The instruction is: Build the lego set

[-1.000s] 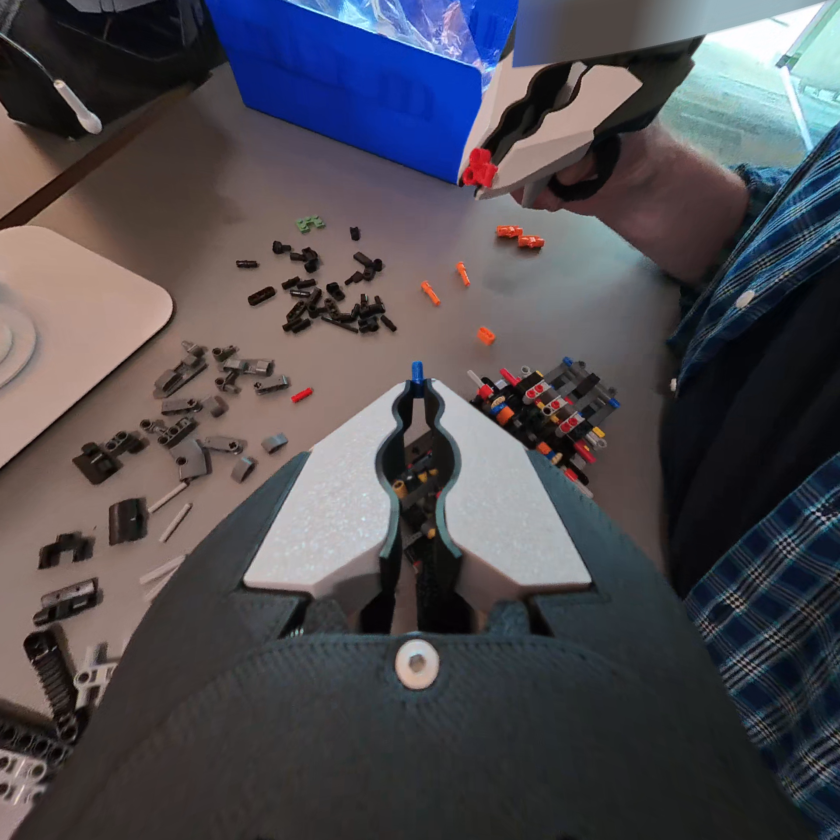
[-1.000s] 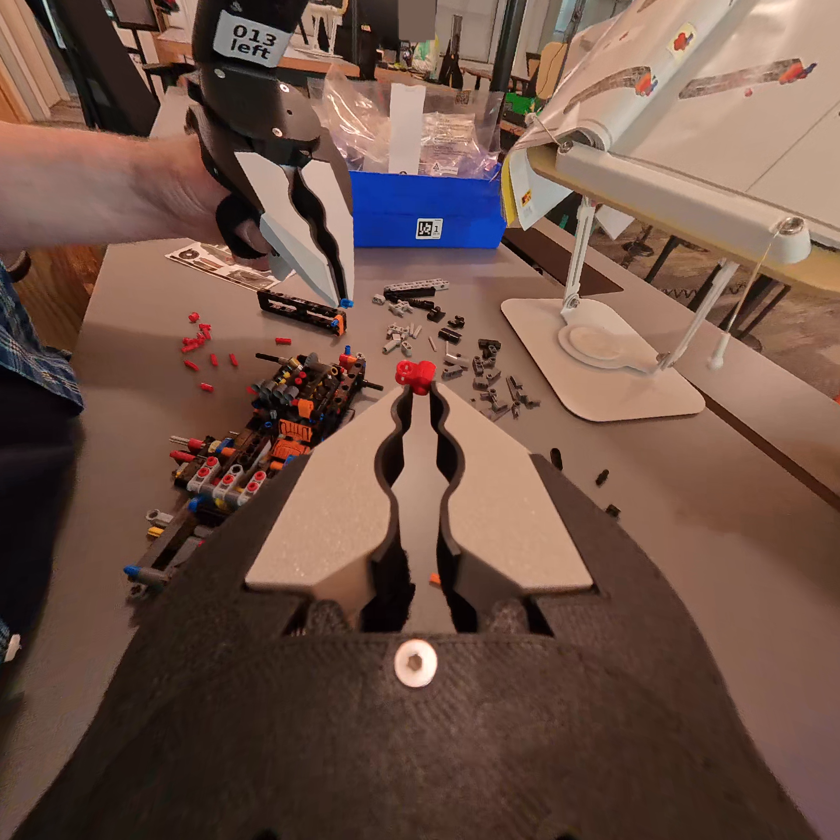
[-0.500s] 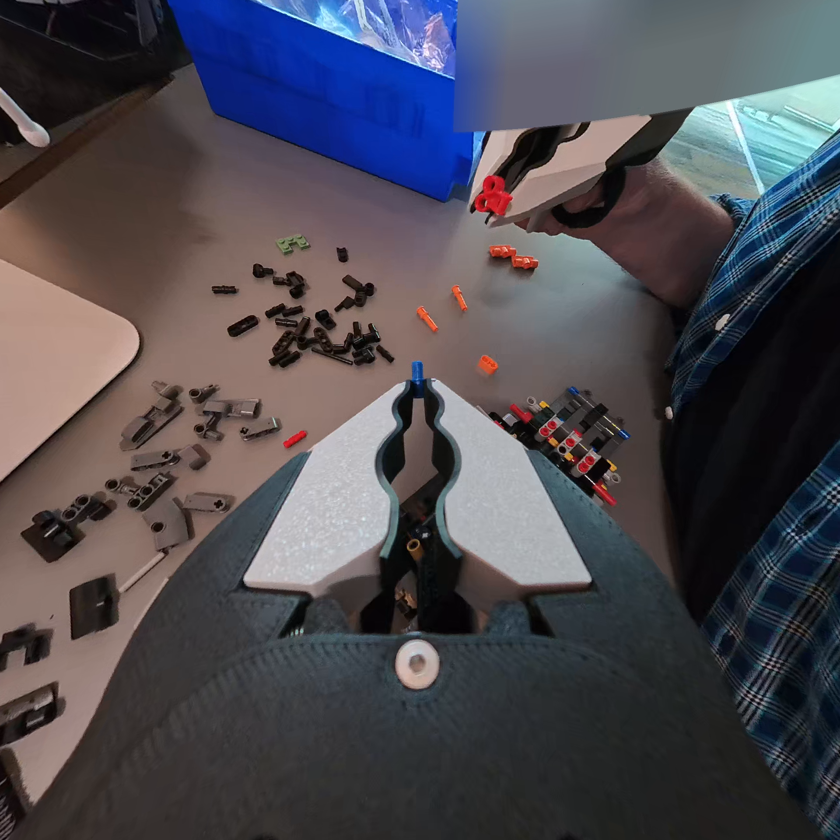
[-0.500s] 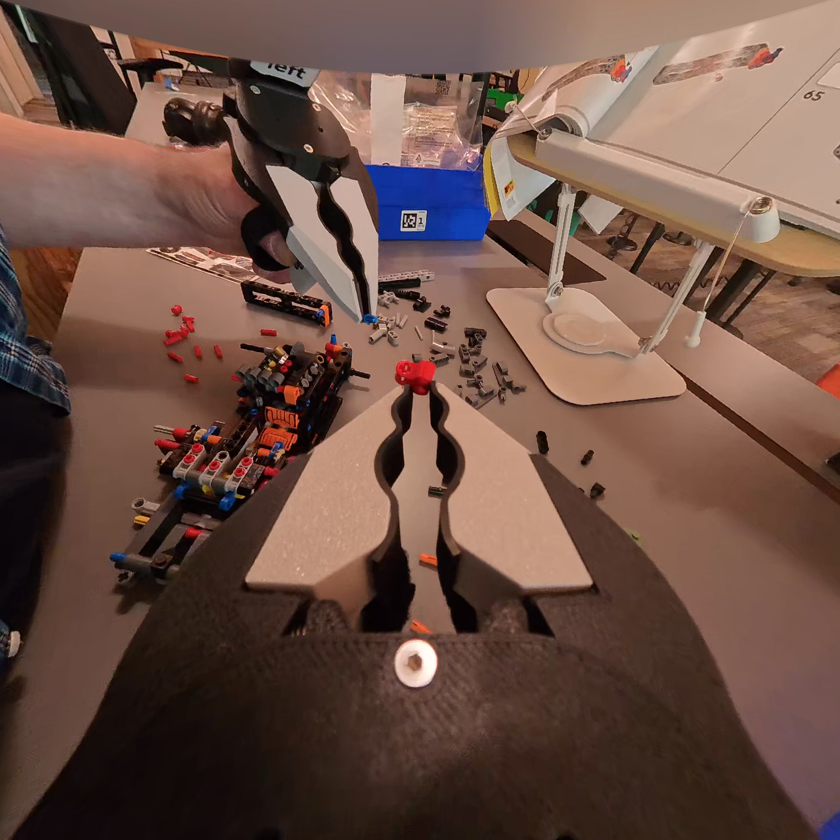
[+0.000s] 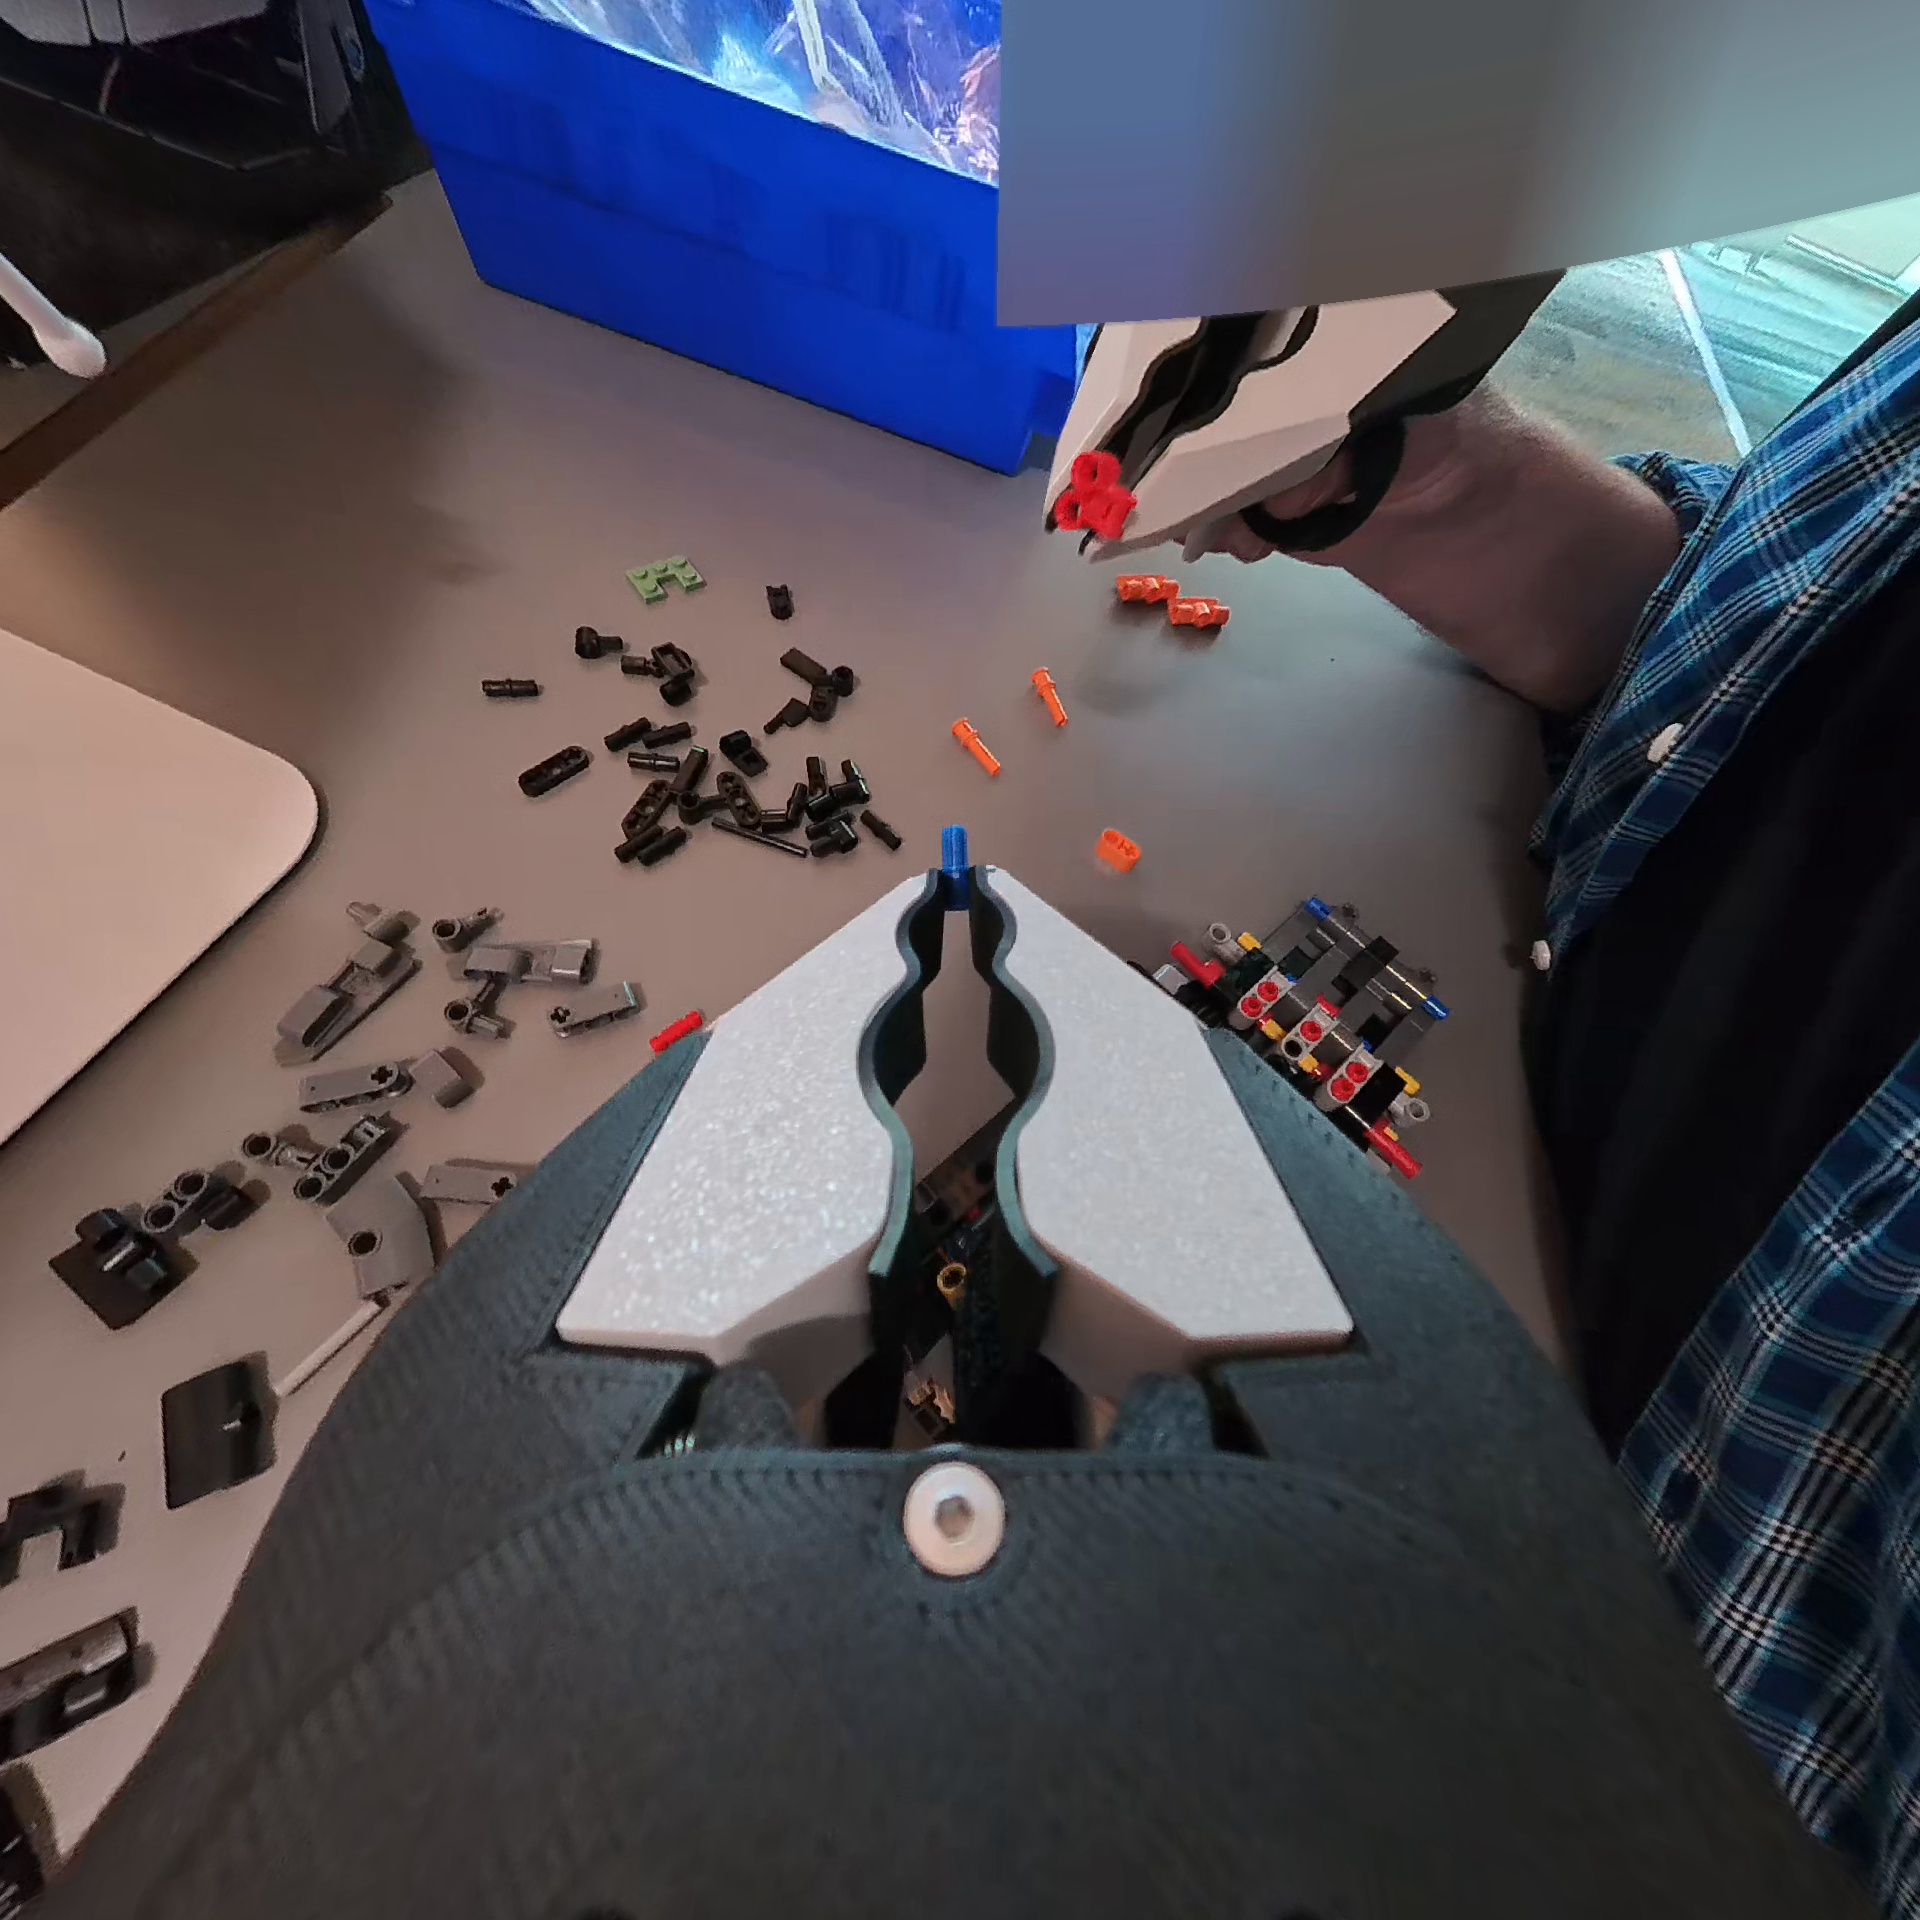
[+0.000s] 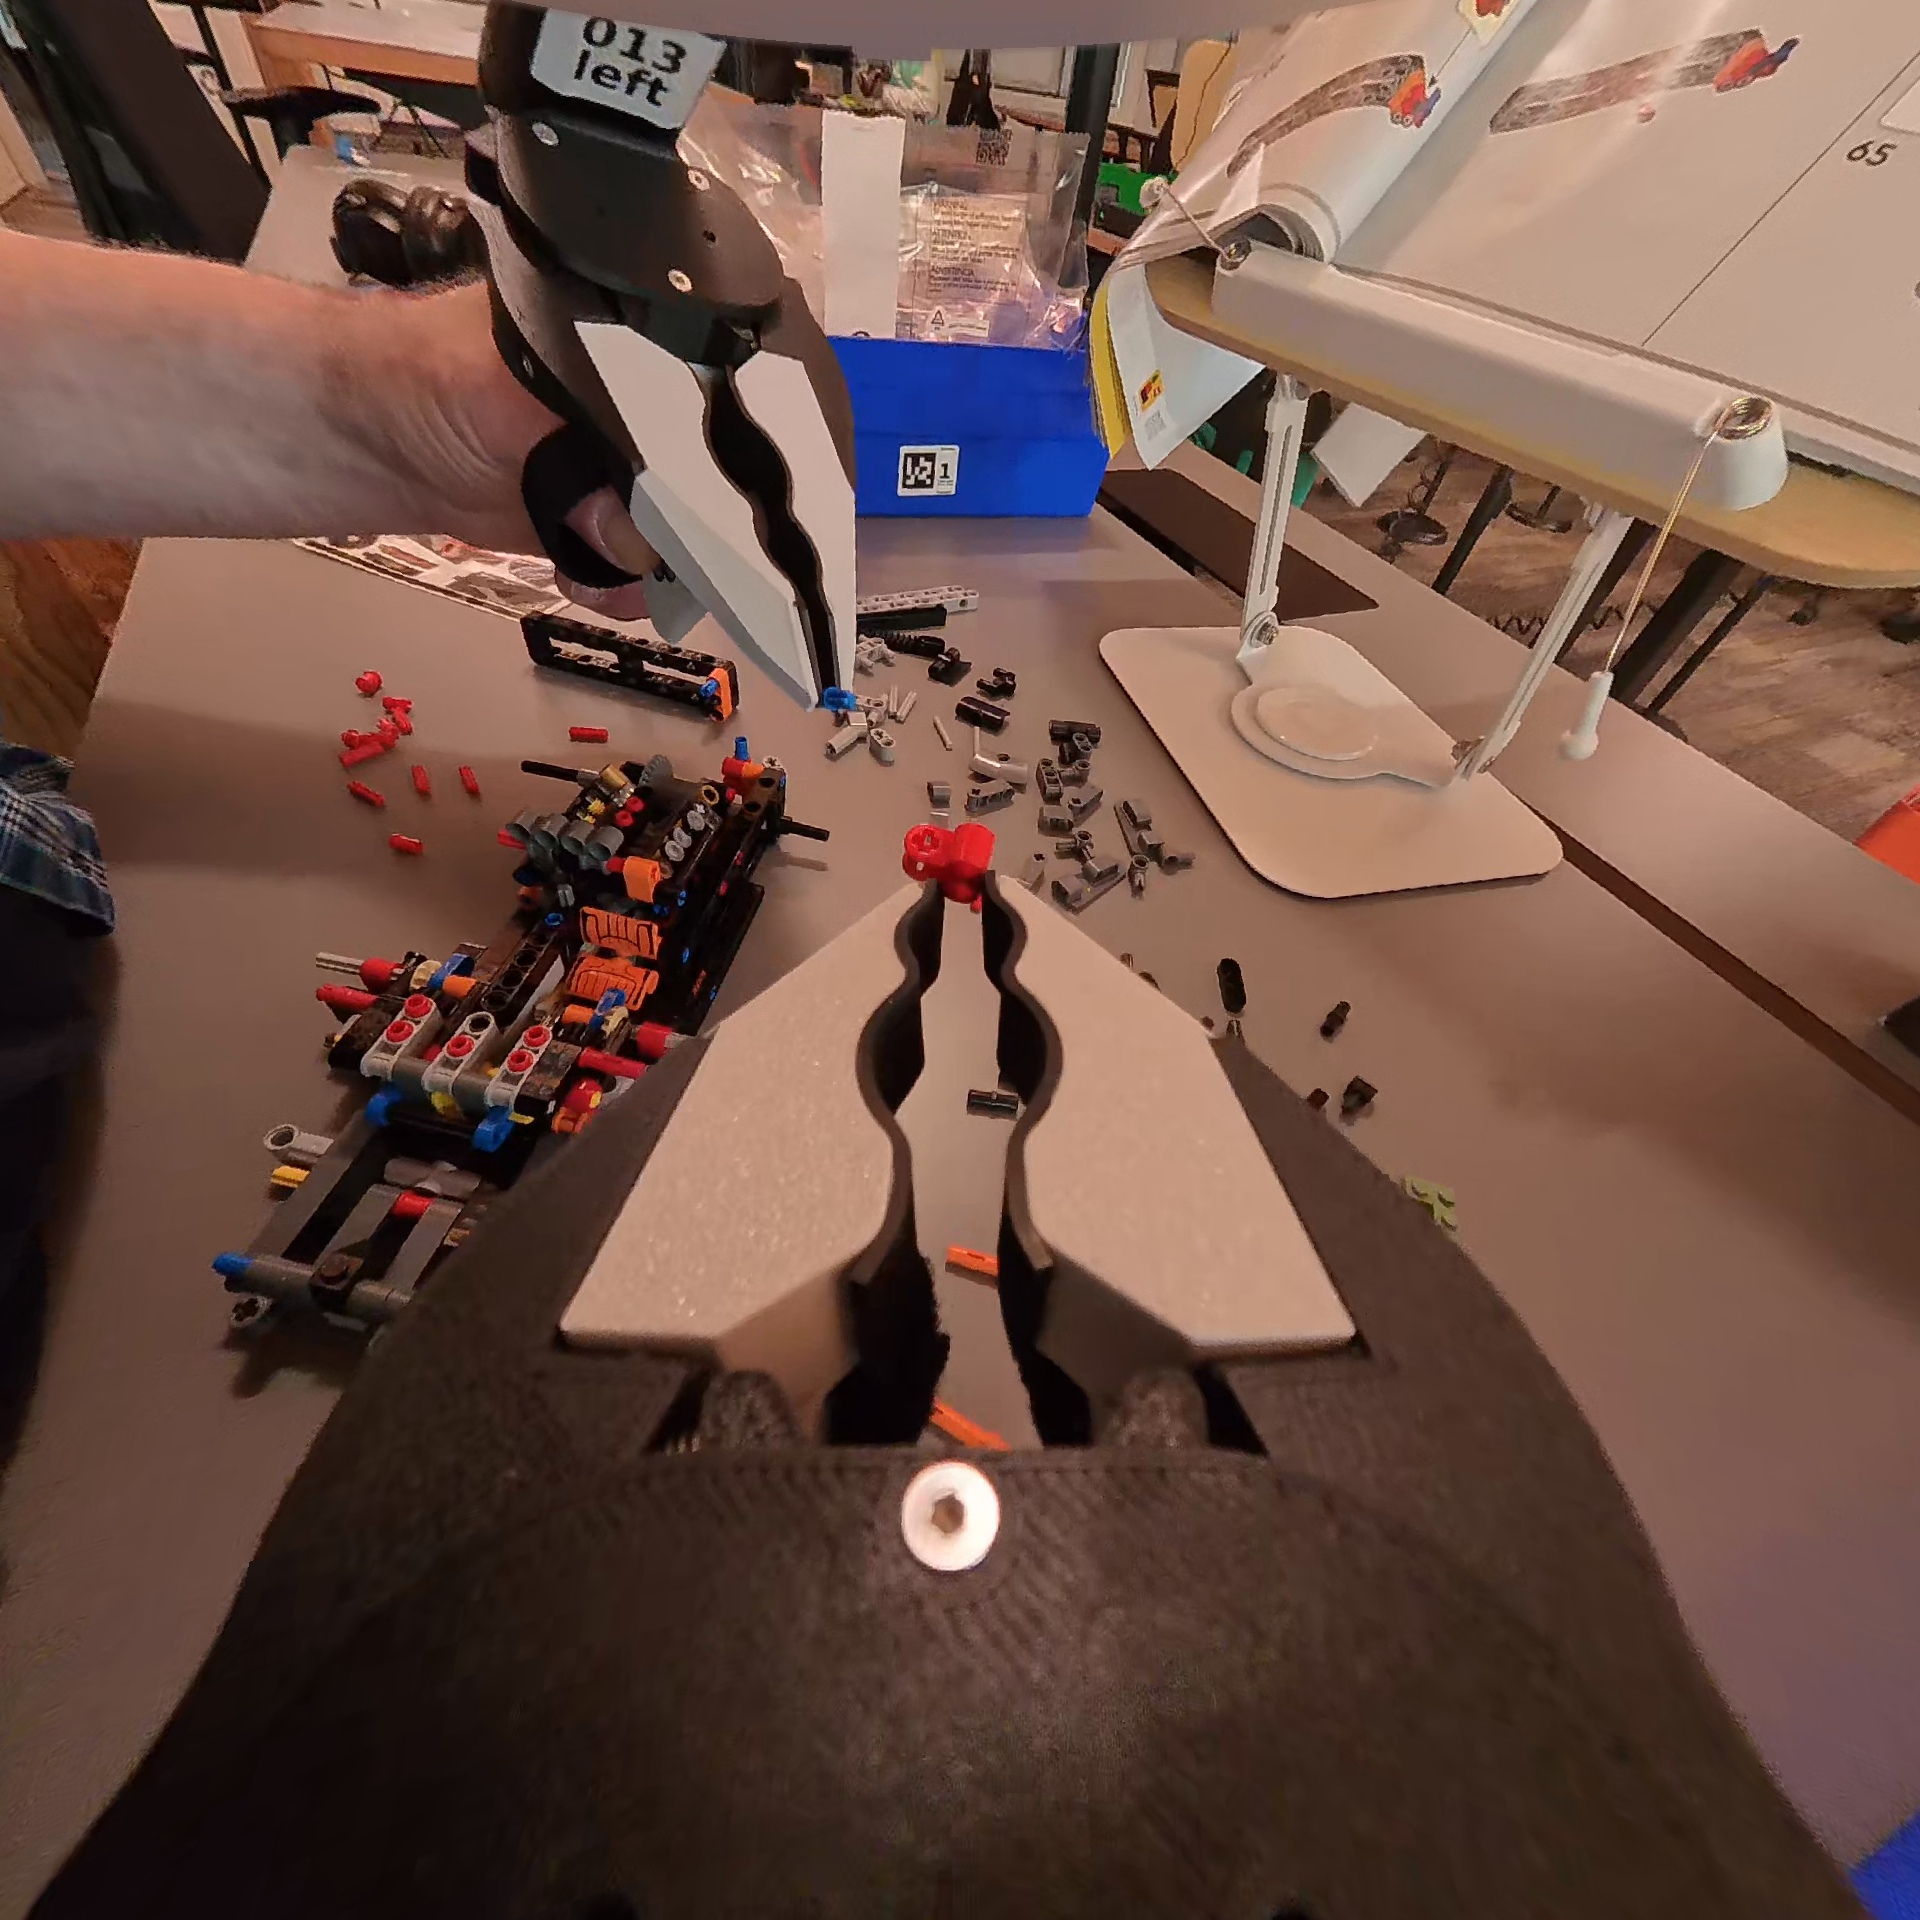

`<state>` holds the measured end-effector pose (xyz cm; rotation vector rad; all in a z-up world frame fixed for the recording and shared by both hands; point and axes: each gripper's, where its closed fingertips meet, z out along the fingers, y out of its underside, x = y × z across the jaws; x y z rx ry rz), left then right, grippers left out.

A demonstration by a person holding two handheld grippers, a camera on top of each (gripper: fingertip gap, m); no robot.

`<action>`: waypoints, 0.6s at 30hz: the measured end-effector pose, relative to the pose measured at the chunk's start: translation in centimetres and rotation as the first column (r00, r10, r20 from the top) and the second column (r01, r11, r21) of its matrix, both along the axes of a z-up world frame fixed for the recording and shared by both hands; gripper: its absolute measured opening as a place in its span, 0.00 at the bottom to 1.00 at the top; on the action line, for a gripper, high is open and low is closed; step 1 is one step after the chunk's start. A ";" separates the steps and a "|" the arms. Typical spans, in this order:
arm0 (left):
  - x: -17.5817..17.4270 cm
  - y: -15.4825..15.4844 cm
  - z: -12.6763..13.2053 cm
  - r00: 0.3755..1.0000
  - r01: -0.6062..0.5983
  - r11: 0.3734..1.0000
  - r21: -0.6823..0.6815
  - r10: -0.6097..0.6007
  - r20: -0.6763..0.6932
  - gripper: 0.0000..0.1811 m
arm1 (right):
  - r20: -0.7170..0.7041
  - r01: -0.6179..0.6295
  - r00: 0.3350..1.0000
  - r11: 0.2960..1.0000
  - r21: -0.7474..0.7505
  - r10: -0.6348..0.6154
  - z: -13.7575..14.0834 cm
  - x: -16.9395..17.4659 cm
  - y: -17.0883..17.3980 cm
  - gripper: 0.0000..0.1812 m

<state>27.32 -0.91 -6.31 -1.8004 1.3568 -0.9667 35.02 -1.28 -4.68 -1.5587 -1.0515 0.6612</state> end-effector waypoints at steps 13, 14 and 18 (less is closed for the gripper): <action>1.2 -0.5 0.9 0.999 0.027 0.998 0.065 -0.025 -0.020 0.02 | -0.100 -0.044 0.994 0.992 -0.120 0.032 -0.7 -0.3 0.3 0.03; 1.5 -0.6 1.2 0.999 0.035 0.996 0.080 -0.033 -0.022 0.02 | -0.125 -0.055 0.991 0.989 -0.134 0.038 -0.6 -0.3 0.3 0.03; 2.7 -1.2 2.2 0.997 0.076 0.988 0.136 -0.072 -0.033 0.02 | -0.229 -0.107 0.971 0.982 -0.154 0.070 0.4 -0.1 0.2 0.03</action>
